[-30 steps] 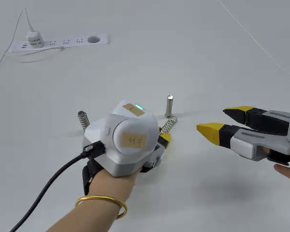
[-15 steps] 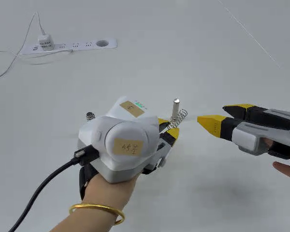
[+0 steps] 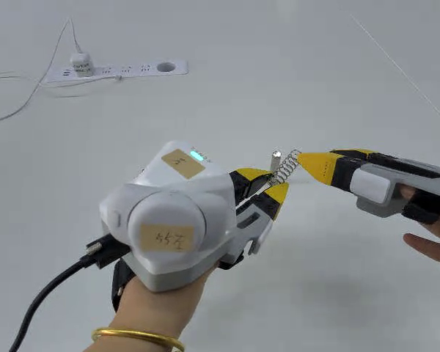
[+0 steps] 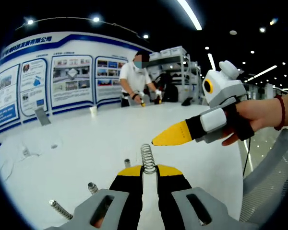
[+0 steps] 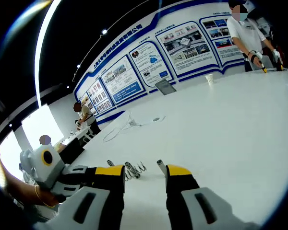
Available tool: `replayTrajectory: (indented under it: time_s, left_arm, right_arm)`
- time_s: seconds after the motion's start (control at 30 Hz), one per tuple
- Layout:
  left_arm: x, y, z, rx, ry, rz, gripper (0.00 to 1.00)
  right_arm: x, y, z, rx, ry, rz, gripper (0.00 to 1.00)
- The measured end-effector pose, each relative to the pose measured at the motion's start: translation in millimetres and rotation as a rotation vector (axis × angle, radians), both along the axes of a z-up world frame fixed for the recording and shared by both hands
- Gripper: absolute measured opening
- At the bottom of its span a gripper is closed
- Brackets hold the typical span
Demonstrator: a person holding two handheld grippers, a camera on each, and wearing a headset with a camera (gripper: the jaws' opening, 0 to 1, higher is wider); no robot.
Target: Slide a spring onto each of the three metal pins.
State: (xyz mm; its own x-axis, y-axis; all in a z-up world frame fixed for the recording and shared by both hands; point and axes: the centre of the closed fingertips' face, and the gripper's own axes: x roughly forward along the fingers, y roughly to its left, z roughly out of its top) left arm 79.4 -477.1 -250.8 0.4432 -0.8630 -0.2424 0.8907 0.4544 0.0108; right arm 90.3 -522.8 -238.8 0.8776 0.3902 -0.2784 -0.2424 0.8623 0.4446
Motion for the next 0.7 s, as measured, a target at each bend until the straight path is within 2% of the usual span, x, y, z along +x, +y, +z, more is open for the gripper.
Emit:
replayTrajectory:
  time_s: [0.13,0.4,0.5,0.7]
  left_arm:
    - [-2.3,1.9,6.5,-0.025,-0.011,0.001,0.1]
    - [-7.1,3.1,16.6,-0.074,-0.019,-0.009,0.1]
    - [-7.7,2.9,20.9,-0.103,-0.018,-0.012,0.1]
    - [-8.7,2.9,23.7,-0.12,-0.021,-0.016,0.1]
  right_arm:
    - [0.5,5.8,3.4,0.056,0.007,0.011,0.31]
    - [0.3,16.6,10.0,0.213,0.032,0.023,0.25]
    - [-0.2,18.2,10.3,0.237,0.042,0.026,0.23]
    - [-0.7,22.6,13.0,0.279,0.052,0.032,0.2]
